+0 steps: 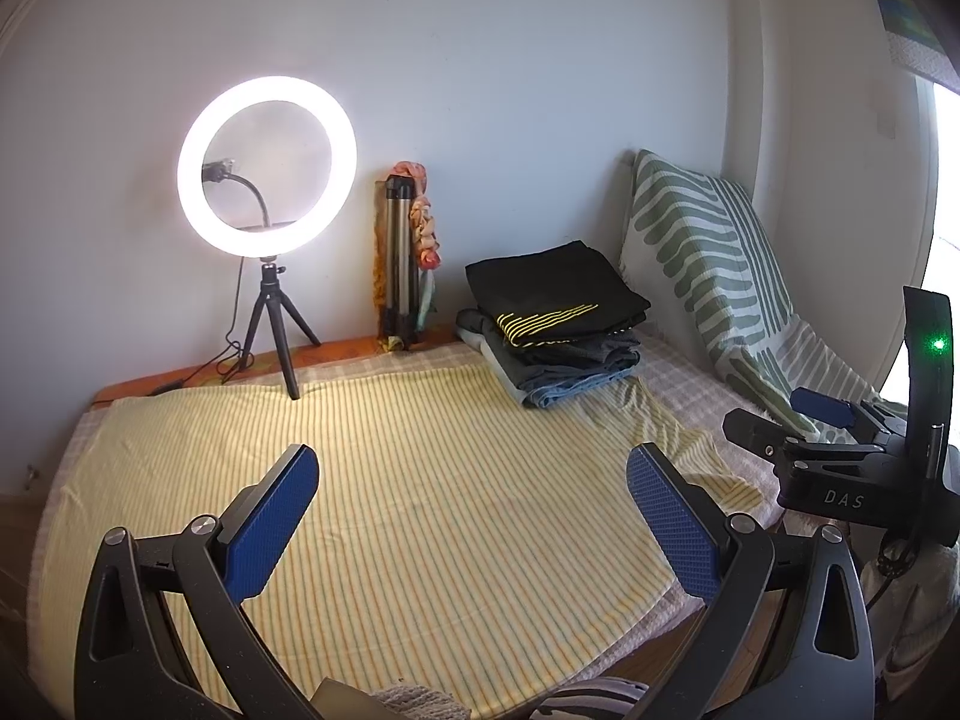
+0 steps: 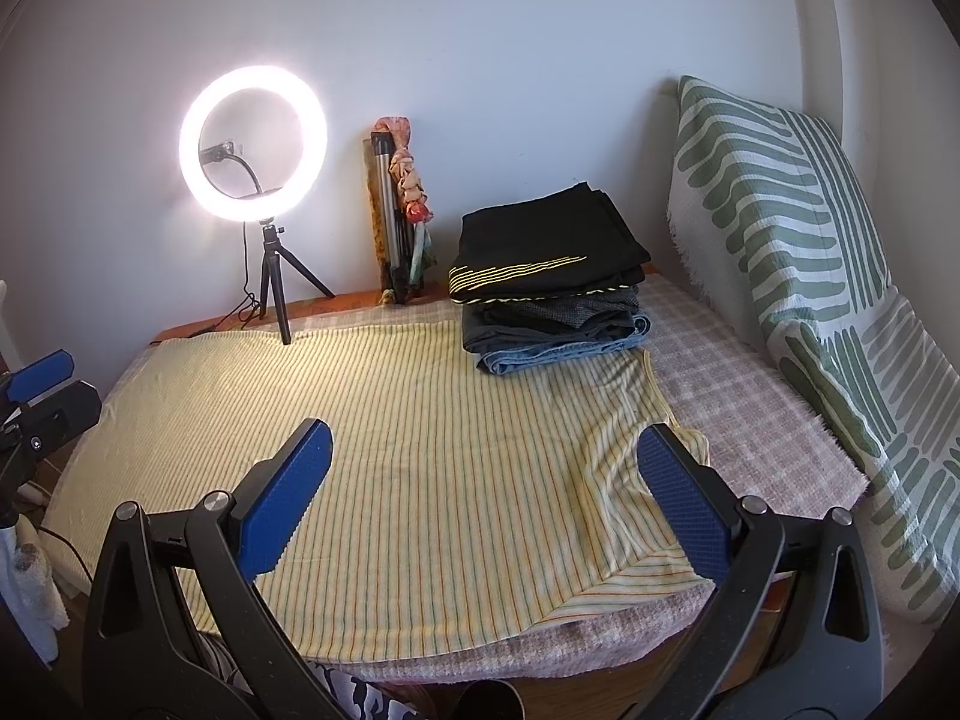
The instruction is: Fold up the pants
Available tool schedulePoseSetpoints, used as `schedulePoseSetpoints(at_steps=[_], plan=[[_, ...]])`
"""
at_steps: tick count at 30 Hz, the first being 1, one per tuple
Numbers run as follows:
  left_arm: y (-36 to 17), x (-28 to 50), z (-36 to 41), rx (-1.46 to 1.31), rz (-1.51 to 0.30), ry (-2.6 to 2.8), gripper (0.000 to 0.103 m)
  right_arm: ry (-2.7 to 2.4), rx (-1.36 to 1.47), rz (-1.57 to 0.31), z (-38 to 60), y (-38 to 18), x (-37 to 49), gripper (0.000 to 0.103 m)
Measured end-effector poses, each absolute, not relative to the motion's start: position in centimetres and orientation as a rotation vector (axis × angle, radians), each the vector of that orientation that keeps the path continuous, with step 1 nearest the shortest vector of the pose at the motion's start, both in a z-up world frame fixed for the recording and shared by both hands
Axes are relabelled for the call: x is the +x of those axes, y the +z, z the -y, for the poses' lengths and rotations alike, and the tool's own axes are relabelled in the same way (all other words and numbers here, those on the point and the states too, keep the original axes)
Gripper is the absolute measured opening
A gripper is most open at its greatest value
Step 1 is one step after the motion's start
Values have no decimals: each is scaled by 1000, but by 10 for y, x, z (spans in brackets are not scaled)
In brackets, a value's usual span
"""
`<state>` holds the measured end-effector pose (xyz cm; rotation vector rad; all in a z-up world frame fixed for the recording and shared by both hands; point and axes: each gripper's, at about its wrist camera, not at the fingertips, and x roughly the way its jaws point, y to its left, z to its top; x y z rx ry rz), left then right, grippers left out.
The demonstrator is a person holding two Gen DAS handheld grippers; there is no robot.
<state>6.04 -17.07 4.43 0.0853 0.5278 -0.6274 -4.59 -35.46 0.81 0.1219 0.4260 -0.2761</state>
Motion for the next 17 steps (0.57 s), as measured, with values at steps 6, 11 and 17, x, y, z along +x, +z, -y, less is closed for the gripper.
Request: schedulePoseSetpoints(at_steps=[6, 11, 17], plan=[[44, 57, 171, 98, -512, -618, 102, -283, 124, -427, 350, 6, -48, 103], [42, 55, 170, 90, -497, -628, 102, -282, 132, -431, 344, 3, -46, 103], [41, 56, 168, 74, -499, -633, 102, -286, 134, -433, 341, 1, -47, 103]])
